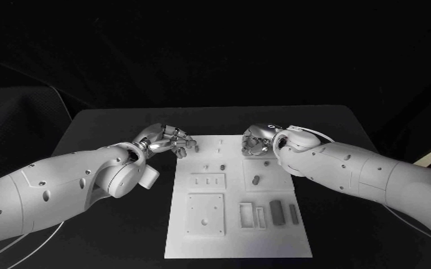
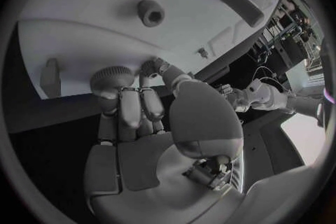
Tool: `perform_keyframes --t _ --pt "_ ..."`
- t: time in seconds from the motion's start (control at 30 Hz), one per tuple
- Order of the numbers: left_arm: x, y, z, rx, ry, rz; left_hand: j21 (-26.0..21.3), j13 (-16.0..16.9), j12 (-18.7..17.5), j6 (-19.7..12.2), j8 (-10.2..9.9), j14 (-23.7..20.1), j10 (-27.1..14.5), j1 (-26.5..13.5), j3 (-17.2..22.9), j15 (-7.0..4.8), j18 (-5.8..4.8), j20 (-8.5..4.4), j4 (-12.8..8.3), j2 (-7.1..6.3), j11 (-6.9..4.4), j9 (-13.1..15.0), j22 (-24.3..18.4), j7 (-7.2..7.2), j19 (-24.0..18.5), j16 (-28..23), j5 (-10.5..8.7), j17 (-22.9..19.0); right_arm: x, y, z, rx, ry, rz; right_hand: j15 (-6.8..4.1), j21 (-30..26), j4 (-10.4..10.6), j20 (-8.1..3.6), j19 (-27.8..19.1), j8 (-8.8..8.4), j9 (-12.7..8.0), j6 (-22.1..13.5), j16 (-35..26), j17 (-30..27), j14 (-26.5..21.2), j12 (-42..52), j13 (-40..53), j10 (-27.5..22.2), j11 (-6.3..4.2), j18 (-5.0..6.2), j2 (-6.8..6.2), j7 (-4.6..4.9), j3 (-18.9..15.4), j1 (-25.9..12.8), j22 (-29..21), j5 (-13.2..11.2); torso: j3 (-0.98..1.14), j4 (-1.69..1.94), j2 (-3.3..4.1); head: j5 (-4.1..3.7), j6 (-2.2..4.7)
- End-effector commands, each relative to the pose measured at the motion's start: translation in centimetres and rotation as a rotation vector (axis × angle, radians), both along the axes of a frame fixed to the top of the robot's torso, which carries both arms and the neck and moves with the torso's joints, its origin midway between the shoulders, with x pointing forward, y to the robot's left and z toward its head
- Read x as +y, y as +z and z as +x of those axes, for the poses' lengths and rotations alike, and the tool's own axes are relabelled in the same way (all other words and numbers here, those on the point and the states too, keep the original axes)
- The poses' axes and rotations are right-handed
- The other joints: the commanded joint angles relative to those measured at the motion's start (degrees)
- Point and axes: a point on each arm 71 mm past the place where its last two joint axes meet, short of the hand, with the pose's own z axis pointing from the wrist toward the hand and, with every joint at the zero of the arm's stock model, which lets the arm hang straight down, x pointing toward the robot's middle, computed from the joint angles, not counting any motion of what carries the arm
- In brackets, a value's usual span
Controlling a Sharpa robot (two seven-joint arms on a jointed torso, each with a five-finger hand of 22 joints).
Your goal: Assemble the parts on the task board
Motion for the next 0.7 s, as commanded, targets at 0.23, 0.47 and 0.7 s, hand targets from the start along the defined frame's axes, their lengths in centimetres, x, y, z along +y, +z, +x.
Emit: perform_keyframes --t 0.23,0.47,0.7 --pt "0.1 0.2 0.1 -0.013 0.012 -0.004 -0.29 0.05 0.21 -0.04 -0.22 -0.48 -0.23 0.6 -0.19 -0.09 1.19 0.0 0.13 0.04 0.05 -0.09 -0.07 0.34 -0.3 -0.25 0.28 -0.06 1.3 0.3 -0.4 -0.047 0.029 -0.022 -0.28 2.85 -0.23 -0.16 0.04 0.45 0.2 3.43 0.52 0.11 -0.02 0.35 0.13 0.03 -0.54 0.38 -0.31 2.37 0.24 0.44 0.15 0.13 -0.09 0.14 0.08 -0.01 0.29" --pt "0.3 0.2 0.2 -0.014 0.017 -0.003 -0.3 0.05 0.23 -0.03 -0.22 -0.49 -0.21 0.65 -0.17 -0.09 1.18 0.01 0.13 0.07 0.05 -0.09 -0.07 0.35 -0.31 -0.26 0.28 -0.05 2.2 1.8 -0.2 -0.08 0.04 -0.005 -0.29 2.88 -0.23 -0.16 0.04 0.49 0.22 3.53 0.55 0.12 -0.01 0.38 0.14 0.04 -0.55 0.38 -0.34 2.36 0.24 0.45 0.16 0.13 -0.12 0.11 0.12 0.17 0.38" --pt "0.3 0.3 0.2 -0.018 0.018 -0.003 -0.31 0.06 0.24 -0.01 -0.21 -0.49 -0.2 0.69 -0.16 -0.09 1.18 0.01 0.13 0.09 0.05 -0.09 -0.07 0.36 -0.32 -0.27 0.28 -0.05 3.5 3.7 0.4 -0.115 0.055 0.009 -0.29 2.92 -0.22 -0.16 0.05 0.52 0.24 3.63 0.59 0.13 0.01 0.41 0.15 0.07 -0.55 0.38 -0.39 2.35 0.24 0.45 0.17 0.13 -0.08 -0.05 0.14 0.08 0.62"
